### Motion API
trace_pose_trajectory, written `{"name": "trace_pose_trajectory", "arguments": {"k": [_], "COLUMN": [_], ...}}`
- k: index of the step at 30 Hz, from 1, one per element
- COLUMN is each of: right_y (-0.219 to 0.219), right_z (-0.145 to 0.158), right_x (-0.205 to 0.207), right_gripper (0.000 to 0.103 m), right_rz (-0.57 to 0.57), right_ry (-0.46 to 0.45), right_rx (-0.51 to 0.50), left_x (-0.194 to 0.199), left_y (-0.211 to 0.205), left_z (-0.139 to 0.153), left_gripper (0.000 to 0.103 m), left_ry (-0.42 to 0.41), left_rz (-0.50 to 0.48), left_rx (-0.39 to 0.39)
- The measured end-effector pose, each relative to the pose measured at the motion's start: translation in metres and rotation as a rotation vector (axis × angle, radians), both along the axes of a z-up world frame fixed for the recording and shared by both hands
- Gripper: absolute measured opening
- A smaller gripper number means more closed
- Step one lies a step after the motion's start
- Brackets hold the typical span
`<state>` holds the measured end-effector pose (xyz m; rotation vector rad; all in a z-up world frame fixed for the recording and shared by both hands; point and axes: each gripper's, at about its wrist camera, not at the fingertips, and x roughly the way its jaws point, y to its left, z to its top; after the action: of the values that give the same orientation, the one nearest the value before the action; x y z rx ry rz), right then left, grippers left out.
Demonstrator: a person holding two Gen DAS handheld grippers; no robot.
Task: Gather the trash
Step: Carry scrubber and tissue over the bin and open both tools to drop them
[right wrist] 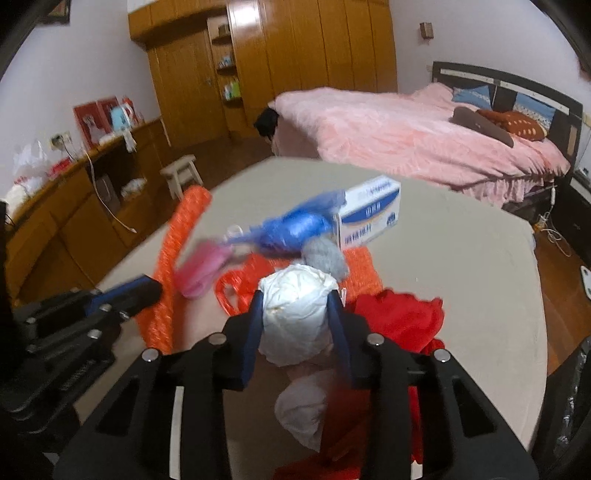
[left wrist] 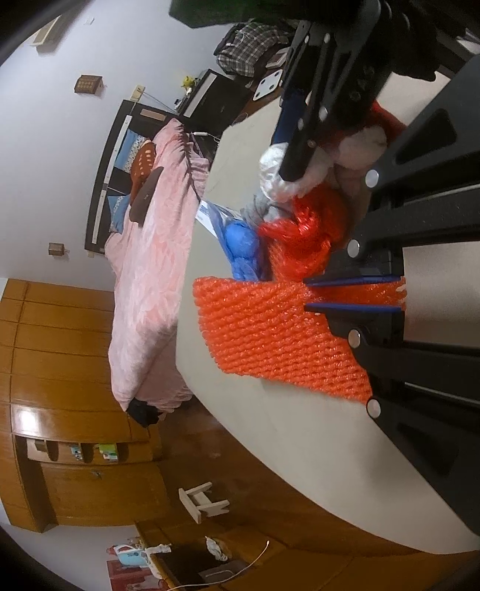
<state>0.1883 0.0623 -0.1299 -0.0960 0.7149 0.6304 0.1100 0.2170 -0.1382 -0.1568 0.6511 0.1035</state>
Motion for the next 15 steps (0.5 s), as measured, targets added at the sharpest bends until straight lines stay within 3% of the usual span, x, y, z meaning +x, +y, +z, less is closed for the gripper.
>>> {"name": "trace_pose_trajectory", "arguments": {"k": [4, 15], "right_y": [-0.014, -0.074], "right_z": [0.022, 0.068], "right_x": [-0.005, -0.019], "right_gripper": [0.033, 0.034], "right_rz": [-0.013, -0.117], "right_ry": [-0.02, -0.112], "right_rx": [0.059, 0.076], "left_x": [-0.004, -0.005], "left_y": [-0.007, -0.051], "left_z": [0.017, 0.059], "left_gripper": [0.008, 0.008], "left_ry": [-0.037, -0.111], "left_rz": [-0.015, -0.115], "left_rx": [-0.007, -0.006]}}
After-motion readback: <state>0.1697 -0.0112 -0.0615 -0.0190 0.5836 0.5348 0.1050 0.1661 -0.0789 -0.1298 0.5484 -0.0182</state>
